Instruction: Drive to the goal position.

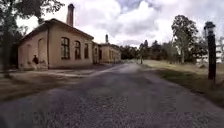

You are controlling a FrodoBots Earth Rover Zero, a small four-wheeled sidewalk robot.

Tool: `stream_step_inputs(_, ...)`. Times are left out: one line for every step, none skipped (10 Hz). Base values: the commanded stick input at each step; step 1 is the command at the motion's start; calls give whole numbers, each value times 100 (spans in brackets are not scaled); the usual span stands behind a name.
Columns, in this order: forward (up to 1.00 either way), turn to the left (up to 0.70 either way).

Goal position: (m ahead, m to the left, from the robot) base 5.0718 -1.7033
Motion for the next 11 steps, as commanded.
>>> stream_step_inputs(70,0)
stream_step_inputs(70,0)
stream_step_inputs(70,0)
stream_step_inputs(70,0)
stream_step_inputs(70,0)
stream_step_inputs(70,0)
stream_step_inputs(70,0)
stream_step_inputs(70,0)
stream_step_inputs(70,0)
stream_step_inputs(70,0)
stream_step_inputs(70,-3)
